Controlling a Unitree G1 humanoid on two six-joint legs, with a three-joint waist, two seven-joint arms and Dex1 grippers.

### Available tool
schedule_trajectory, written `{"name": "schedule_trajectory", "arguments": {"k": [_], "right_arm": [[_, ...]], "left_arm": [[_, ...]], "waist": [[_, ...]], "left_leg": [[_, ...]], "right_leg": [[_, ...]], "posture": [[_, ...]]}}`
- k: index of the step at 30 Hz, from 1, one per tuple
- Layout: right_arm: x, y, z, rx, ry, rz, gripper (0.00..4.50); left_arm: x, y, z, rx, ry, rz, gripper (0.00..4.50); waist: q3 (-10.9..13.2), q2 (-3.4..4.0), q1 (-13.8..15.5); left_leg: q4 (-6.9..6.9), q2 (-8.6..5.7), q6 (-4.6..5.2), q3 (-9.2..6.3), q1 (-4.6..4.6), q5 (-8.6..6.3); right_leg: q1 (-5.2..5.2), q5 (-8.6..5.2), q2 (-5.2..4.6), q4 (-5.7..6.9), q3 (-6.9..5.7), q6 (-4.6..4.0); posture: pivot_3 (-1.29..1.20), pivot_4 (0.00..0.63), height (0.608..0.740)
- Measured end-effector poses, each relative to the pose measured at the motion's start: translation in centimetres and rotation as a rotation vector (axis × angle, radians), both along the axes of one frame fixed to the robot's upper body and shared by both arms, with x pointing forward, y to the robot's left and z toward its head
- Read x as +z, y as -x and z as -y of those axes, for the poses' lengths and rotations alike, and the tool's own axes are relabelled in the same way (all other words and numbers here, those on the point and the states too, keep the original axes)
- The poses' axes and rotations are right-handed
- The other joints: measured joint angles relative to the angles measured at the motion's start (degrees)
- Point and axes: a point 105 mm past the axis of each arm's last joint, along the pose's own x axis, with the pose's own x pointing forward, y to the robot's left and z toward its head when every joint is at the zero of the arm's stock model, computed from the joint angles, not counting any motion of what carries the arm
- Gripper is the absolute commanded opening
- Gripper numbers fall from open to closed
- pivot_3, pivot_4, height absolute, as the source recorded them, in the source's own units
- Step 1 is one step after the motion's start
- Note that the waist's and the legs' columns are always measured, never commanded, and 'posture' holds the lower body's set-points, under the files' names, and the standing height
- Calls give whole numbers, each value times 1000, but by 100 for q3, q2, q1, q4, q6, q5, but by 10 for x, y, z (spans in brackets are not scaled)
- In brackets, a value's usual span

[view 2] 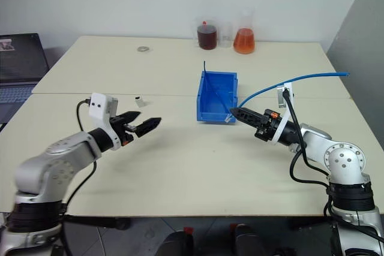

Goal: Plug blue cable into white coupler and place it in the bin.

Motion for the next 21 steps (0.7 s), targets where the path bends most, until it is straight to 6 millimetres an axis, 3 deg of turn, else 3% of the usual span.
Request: {"name": "schedule_trajectory", "arguments": {"k": [5,10,13,21], "right_arm": [[0,-2,0,-3,24,12,144],[5,-5,3,-18,34,34,144],[5,-6,5,-29,40,38,144],[7,-6,8,-37,41,37,144]], "left_arm": [[-15,-35,-2,249,-106,44,4460],[-28,-63,8,368,-54,12,4460],[-35,-72,5,441,-33,-13,4460],[-31,-92,-12,573,-25,-17,4460]], "waist": [[3,-7,70],[2,-8,85],[2,-8,62],[2,-9,34]], "left_leg": [[3,-6,1,1,-12,0],[3,-6,1,2,-11,0],[2,-5,1,3,-11,0],[3,-10,1,2,-9,0]], "right_leg": [[-2,11,-9,-10,-3,6],[-2,12,-9,-7,-4,6],[-4,12,-8,-4,-2,6],[-1,15,-10,1,-5,11]], "posture": [[0,150,740],[0,150,740],[0,150,740],[0,150,740]]}}
